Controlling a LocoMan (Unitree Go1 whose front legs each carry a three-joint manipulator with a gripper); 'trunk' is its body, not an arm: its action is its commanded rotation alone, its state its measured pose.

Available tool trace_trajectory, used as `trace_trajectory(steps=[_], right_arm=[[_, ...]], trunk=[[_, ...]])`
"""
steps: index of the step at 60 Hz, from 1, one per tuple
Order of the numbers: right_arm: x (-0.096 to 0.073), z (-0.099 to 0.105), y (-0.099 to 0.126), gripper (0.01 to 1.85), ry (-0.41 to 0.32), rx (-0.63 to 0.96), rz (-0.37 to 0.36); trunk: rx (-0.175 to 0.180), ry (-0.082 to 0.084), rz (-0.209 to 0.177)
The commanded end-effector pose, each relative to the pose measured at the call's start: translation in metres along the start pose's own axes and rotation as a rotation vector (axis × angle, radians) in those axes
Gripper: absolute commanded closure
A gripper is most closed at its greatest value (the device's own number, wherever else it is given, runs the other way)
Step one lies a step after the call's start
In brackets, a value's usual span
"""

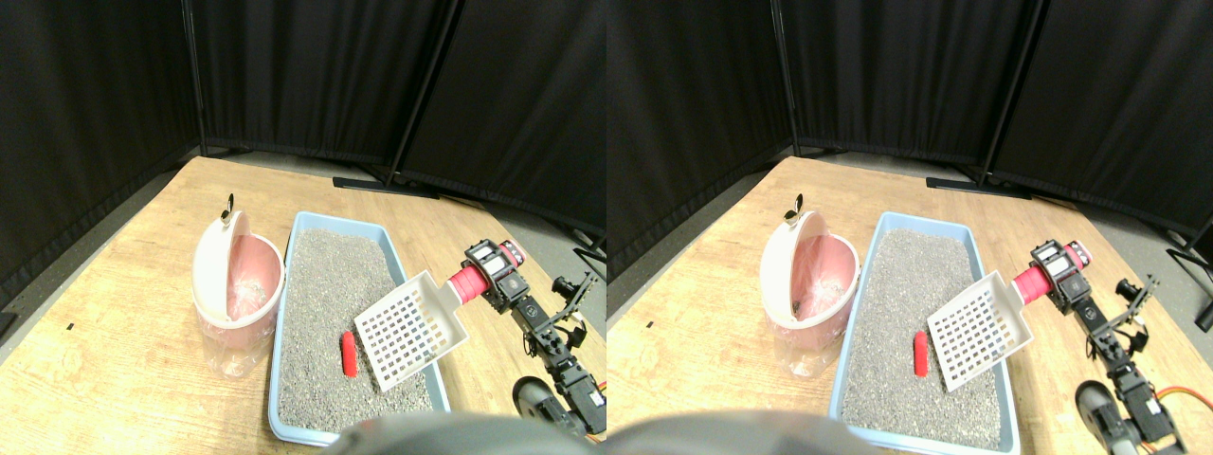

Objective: Scoop (unimanual)

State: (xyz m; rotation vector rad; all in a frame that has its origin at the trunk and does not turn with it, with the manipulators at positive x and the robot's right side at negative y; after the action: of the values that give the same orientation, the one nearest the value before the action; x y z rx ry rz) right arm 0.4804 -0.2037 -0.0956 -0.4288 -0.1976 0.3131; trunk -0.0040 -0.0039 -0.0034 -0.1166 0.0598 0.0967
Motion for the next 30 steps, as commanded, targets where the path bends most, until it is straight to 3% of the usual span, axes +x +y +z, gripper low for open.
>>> trace_trajectory(steps=[1, 12, 30], right_arm=[[0.002, 0.009, -0.004, 1.81, -0.059, -0.020, -0.010], [0.012, 0.015, -0.005, 1.81, -0.041, -0.079, 0.014], [0.025, 0.019, -0.003, 1.81, -0.058, -0.166, 0.056]], trunk=[[-0.022, 0.019, 0.024], [-0.030, 0.006, 0.034], [-0.032, 0.002, 0.038]])
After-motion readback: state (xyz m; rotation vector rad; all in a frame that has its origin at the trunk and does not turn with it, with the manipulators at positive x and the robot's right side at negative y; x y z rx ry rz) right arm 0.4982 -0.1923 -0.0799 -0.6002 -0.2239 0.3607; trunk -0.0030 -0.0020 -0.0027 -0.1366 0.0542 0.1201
